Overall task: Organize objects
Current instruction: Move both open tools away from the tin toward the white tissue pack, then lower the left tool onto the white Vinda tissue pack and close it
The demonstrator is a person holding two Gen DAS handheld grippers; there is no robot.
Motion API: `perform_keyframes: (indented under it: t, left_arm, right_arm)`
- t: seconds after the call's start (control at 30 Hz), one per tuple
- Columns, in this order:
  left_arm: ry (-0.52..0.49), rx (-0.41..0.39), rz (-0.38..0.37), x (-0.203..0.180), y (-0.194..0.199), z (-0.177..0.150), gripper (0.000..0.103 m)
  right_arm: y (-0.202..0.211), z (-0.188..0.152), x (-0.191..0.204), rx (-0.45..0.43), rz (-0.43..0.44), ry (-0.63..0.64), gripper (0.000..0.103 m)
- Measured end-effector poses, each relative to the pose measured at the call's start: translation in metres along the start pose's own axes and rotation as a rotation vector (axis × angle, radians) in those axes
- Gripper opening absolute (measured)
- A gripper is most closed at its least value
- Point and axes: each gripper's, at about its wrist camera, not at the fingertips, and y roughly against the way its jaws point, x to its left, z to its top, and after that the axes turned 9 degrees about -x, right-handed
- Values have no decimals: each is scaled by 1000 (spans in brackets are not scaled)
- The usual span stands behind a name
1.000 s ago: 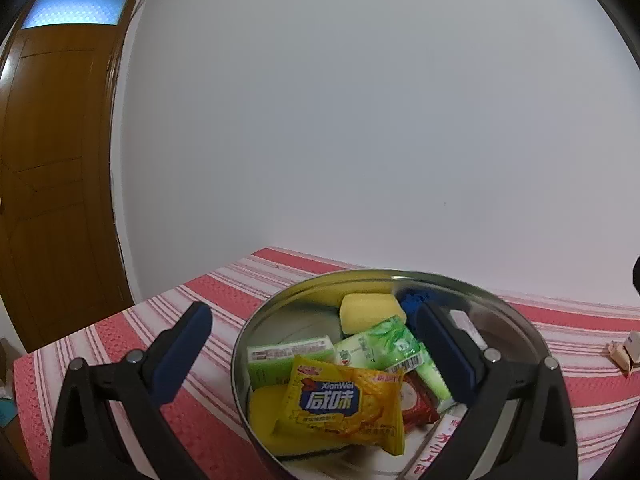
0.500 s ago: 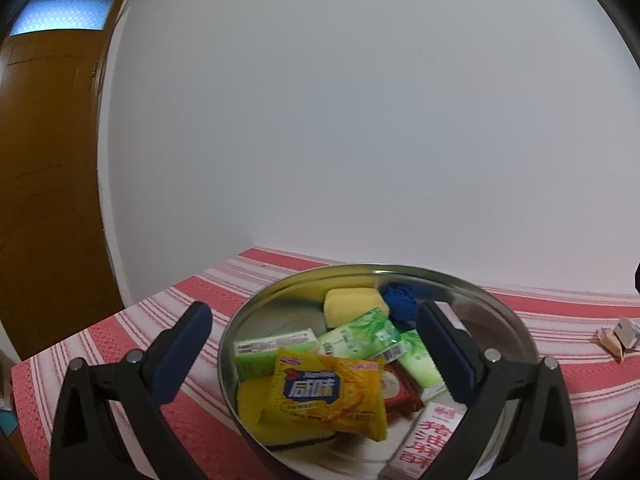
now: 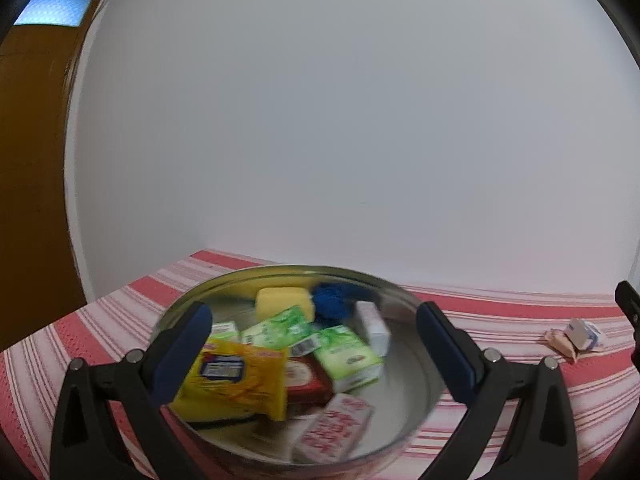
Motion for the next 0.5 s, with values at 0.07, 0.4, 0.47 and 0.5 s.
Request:
perform_keyframes:
  t: [0.07, 0.4, 0.47, 0.5]
  left_arm:
    - [-10, -4, -16, -10, 2, 1, 103]
    - [-59, 10, -147, -69, 6, 4, 103]
    - [-68, 24, -178, -83, 3, 2, 103]
    - [-70, 31, -185, -87, 3, 1, 103]
  right_arm:
    - [0, 0, -10, 4, -20, 8, 83]
    - [-13, -5, -60, 3, -120, 69, 83]
    - [-15, -5, -73, -1, -145, 67, 83]
    - [-15, -5, -78, 0, -155, 67, 83]
